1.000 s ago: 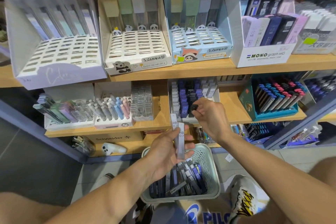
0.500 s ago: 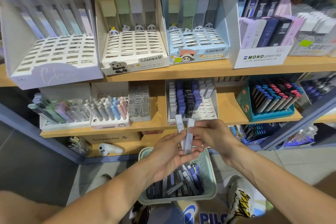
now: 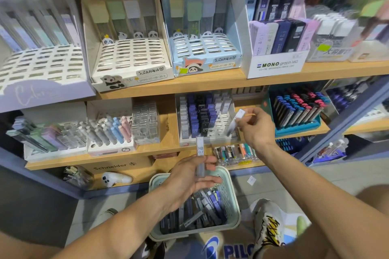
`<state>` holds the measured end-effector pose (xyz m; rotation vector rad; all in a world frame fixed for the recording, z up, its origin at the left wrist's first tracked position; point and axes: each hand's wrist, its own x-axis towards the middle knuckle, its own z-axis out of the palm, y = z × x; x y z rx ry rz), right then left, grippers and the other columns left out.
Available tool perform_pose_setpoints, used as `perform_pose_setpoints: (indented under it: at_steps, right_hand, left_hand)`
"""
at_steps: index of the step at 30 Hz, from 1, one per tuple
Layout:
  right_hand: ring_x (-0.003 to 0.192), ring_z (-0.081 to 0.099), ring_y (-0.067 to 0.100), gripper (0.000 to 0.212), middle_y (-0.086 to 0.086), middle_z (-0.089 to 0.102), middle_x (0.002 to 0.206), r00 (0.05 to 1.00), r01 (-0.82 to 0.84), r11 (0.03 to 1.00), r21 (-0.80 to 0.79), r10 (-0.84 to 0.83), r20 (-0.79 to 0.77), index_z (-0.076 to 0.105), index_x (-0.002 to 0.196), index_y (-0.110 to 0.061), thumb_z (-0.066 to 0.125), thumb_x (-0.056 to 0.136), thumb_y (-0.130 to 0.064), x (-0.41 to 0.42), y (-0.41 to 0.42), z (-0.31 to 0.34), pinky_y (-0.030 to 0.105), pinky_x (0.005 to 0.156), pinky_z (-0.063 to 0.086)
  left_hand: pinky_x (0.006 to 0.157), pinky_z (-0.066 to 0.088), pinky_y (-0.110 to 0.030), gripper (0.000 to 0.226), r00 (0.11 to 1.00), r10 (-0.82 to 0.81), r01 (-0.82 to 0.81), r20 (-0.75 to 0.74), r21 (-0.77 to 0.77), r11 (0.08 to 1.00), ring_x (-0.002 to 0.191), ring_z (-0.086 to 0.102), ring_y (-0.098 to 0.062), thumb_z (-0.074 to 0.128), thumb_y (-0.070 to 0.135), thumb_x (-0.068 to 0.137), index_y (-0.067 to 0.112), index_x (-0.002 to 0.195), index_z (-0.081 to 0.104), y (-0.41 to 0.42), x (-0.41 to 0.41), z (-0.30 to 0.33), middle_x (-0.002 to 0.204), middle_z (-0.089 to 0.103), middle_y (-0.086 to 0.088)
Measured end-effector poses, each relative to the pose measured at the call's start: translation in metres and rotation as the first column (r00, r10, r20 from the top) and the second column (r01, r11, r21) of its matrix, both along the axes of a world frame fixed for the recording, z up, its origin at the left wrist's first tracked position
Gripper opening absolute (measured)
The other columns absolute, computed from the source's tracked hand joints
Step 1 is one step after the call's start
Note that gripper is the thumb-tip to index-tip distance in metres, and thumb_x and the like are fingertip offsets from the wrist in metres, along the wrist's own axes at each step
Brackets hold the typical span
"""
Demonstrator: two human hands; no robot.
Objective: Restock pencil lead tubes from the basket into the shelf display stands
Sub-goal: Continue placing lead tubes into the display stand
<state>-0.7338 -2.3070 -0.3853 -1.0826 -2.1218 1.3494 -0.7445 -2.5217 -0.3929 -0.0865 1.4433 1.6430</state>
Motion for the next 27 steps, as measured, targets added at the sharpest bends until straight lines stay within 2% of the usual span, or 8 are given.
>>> perform_pose_setpoints:
  at_steps: [2,5,9,11,15,18,22,27]
  right_hand:
    - [0.075,0.068,0.013,0.020,-0.006,0.070,0.077,1.000,0.005,0.996,0.085,-0.003,-0.021,0.060,0.087,-0.028,0.070,0.092,-0.012,-0.009,0.005,0.001,0.030,0.076,0.055]
    - [0.071,0.059,-0.002,0.011,-0.016,0.063,0.076,0.996,-0.063,0.984,0.169,0.072,-0.052,0.065,0.099,-0.021,0.071,0.094,-0.013,-0.022,0.004,0.003,0.016,0.071,0.047]
    - [0.081,0.062,0.006,0.016,-0.013,0.064,0.083,0.989,-0.142,0.951,0.275,0.151,-0.009,0.069,0.111,-0.015,0.070,0.095,-0.012,-0.034,-0.003,0.001,0.025,0.083,0.054]
    - [0.084,0.062,0.009,0.016,-0.011,0.064,0.084,0.988,-0.147,0.940,0.308,0.152,0.008,0.069,0.111,-0.012,0.069,0.095,-0.012,-0.038,-0.004,-0.001,0.025,0.082,0.052]
    - [0.091,0.066,0.016,0.014,-0.005,0.067,0.091,0.985,-0.170,0.906,0.387,0.166,0.045,0.071,0.109,-0.009,0.068,0.096,-0.014,-0.042,-0.003,0.001,0.035,0.087,0.057]
    - [0.091,0.067,0.018,0.012,0.000,0.071,0.094,0.979,-0.202,0.888,0.412,0.190,0.071,0.072,0.105,-0.008,0.069,0.096,-0.015,-0.044,-0.003,0.002,0.040,0.090,0.057]
    - [0.090,0.067,0.016,0.013,-0.003,0.070,0.092,0.972,-0.237,0.880,0.413,0.218,0.091,0.073,0.108,-0.010,0.069,0.096,-0.014,-0.044,-0.003,0.003,0.039,0.091,0.058]
    - [0.087,0.067,0.012,0.018,-0.003,0.071,0.092,0.962,-0.272,0.869,0.414,0.242,0.124,0.074,0.113,-0.010,0.070,0.095,-0.010,-0.042,-0.002,-0.002,0.032,0.089,0.058]
  left_hand:
    - [0.078,0.062,-0.035,0.032,1.000,-0.002,0.002,0.007,0.028,1.000,0.092,0.075,-0.041,0.046,0.018,0.109,0.002,0.117,0.072,0.002,0.000,0.002,0.122,0.065,-0.024]
    - [0.080,0.062,-0.035,0.031,1.000,-0.012,0.012,-0.009,0.058,0.998,0.097,0.075,-0.044,0.045,0.015,0.109,0.003,0.119,0.071,0.005,-0.003,0.004,0.128,0.063,-0.013]
    - [0.083,0.063,-0.036,0.029,1.000,-0.008,0.009,-0.022,0.075,0.997,0.098,0.075,-0.043,0.046,0.015,0.110,0.005,0.121,0.070,0.006,-0.006,0.004,0.126,0.062,-0.003]
    - [0.083,0.064,-0.036,0.027,0.999,-0.003,0.005,-0.033,0.070,0.998,0.098,0.076,-0.041,0.046,0.014,0.110,0.008,0.121,0.070,0.006,-0.006,0.002,0.121,0.064,0.002]
    - [0.077,0.064,-0.033,0.025,0.994,-0.040,0.044,-0.102,0.044,0.998,0.094,0.077,-0.032,0.049,0.010,0.109,0.010,0.124,0.068,0.004,-0.006,-0.002,0.128,0.069,-0.010]
    - [0.079,0.064,-0.030,0.026,0.987,-0.044,0.049,-0.153,0.032,0.998,0.091,0.077,-0.026,0.052,0.010,0.107,0.008,0.129,0.065,0.003,-0.006,-0.002,0.128,0.069,-0.014]
    - [0.088,0.062,-0.028,0.025,0.974,-0.033,0.036,-0.225,0.008,0.999,0.095,0.078,-0.026,0.056,0.011,0.105,0.008,0.129,0.066,0.002,-0.007,-0.002,0.131,0.066,-0.009]
    - [0.083,0.062,-0.025,0.026,0.974,0.035,-0.031,-0.223,0.022,0.999,0.097,0.078,-0.027,0.064,0.010,0.100,0.002,0.125,0.068,0.000,-0.010,-0.005,0.131,0.067,-0.016]
